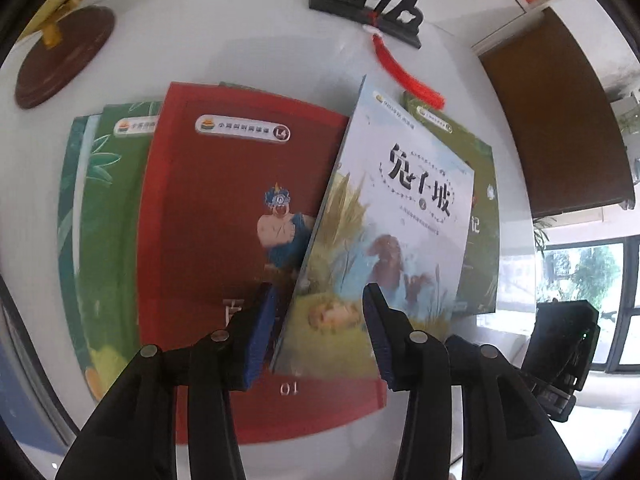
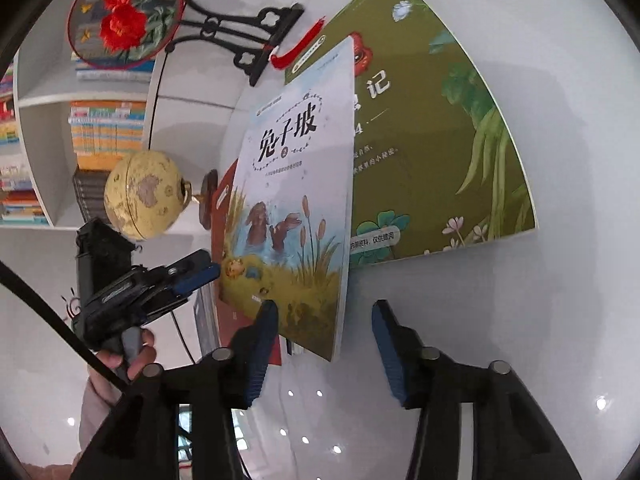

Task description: Organize books

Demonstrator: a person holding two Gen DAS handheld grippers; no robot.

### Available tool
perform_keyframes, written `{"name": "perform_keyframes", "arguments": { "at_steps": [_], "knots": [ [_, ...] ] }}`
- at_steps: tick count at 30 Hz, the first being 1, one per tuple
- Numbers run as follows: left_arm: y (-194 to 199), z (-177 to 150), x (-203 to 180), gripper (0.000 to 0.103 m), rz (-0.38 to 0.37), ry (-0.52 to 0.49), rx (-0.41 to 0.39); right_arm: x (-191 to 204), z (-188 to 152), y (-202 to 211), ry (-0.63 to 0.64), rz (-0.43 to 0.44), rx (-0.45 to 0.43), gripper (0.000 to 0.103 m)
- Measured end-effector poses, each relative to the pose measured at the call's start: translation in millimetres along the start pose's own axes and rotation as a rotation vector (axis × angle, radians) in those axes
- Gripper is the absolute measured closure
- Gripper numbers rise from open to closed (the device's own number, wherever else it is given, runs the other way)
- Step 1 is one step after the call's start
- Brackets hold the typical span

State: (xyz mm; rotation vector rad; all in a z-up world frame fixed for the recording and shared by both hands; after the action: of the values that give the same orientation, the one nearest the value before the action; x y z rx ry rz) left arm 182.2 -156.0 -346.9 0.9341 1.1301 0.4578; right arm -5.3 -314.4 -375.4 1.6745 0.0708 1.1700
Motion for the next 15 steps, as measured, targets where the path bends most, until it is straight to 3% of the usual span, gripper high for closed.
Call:
{"name": "perform_keyframes", "arguments": {
  "at_steps": [5,9,12,13,15],
  "knots": [
    [-8,5,-10,0.049,-0.06,-0.017,-0.005,4,4,-9,-0.05,0.078,-0.014,0.056],
    [-11,-5,-22,0.05,0.045,-0.19,0.024,18,13,-14,0.002,0.052,-0.077,0.047],
    [-7,-10,-23,0.056,0.055,-0.213,0.026,18,17,-12,0.014,0.044,-0.11,0.047],
    [-3,-10,-23,0.058,0.034,-0.205,0.016,16,17,-9,0.006,0.064,-0.117,0.048],
    [3,-14,-28,0.064,-0.045,-0.185,0.01,18,17,8,0.005,0.208,-0.163,0.061]
  ]
}}
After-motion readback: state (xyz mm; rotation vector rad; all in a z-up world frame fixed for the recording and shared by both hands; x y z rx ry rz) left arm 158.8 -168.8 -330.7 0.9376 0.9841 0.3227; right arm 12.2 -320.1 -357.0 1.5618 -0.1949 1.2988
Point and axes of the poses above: each gripper's, at about its wrist camera, not at the fingertips, and y roughly against the way its jaws point, x to its left, z to its top, the point moved 7 cm from there along -y, roughly the way its jaws point, and after that the axes turned 12 degrees about -z, right-handed, at the moved point
